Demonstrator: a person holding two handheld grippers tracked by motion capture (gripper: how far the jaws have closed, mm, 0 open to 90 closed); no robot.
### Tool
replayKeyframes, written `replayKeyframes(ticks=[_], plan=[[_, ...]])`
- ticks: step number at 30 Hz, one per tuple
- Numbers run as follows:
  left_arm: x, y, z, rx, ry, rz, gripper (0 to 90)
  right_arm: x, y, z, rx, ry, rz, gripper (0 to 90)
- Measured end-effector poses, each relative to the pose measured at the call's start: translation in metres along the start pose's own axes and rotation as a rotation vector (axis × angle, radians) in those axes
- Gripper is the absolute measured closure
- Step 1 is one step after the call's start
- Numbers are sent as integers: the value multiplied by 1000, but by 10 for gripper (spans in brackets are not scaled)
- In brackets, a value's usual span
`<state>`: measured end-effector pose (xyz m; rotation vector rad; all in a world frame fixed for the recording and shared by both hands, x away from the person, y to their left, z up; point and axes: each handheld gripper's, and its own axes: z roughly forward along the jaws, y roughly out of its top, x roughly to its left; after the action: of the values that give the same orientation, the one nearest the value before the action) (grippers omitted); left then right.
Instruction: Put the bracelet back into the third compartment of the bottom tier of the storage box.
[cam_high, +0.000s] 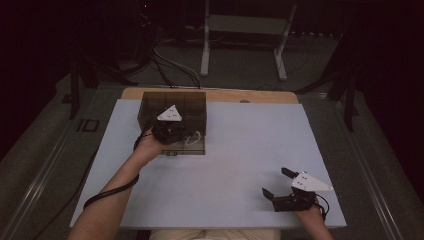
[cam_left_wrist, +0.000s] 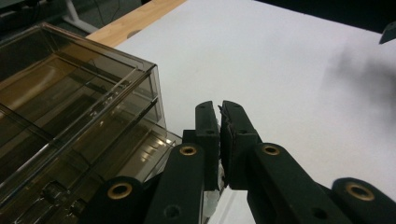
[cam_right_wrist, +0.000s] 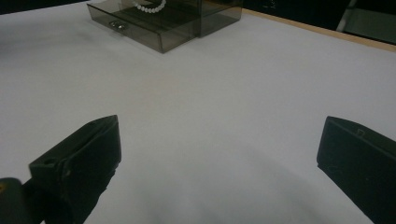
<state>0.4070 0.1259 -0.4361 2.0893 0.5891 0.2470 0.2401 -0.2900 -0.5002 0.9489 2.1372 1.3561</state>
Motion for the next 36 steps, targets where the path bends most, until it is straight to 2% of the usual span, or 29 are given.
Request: replayKeyframes(ticks=[6, 12, 17, 18, 20, 22, 25, 26, 31, 34, 36], plan=[[2, -6, 7, 3, -1, -10, 880, 0, 0, 0, 0, 0, -1, 0], [2, -14, 16, 2, -4, -41, 879, 0, 0, 0, -1, 0, 1, 0], [2, -20, 22, 5, 2, -33, 879, 0, 0, 0, 0, -1, -1, 0], [5, -24, 25, -3, -4, -59, 879, 0, 0, 0, 1, -1, -2, 0], [6, -28, 28, 11, 4, -56, 879, 0, 0, 0, 2, -2, -3, 0], [9, -31, 31, 12, 0, -75, 879, 0, 0, -1, 0, -1, -1, 0], [10, -33, 34, 24, 19, -74, 879, 0, 0, -1, 2, -2, -2, 0], [11, -35, 37, 54, 49, -63, 878, 0, 0, 0, 4, -1, -4, 0], [14, -38, 41, 83, 50, -79, 877, 0, -1, 0, 11, -1, -9, 0], [12, -39, 44, 110, 36, -63, 877, 1, -1, 0, 10, -1, -12, 0], [9, -39, 47, 137, 52, -39, 876, 1, -1, 0, 10, -2, -12, 0]])
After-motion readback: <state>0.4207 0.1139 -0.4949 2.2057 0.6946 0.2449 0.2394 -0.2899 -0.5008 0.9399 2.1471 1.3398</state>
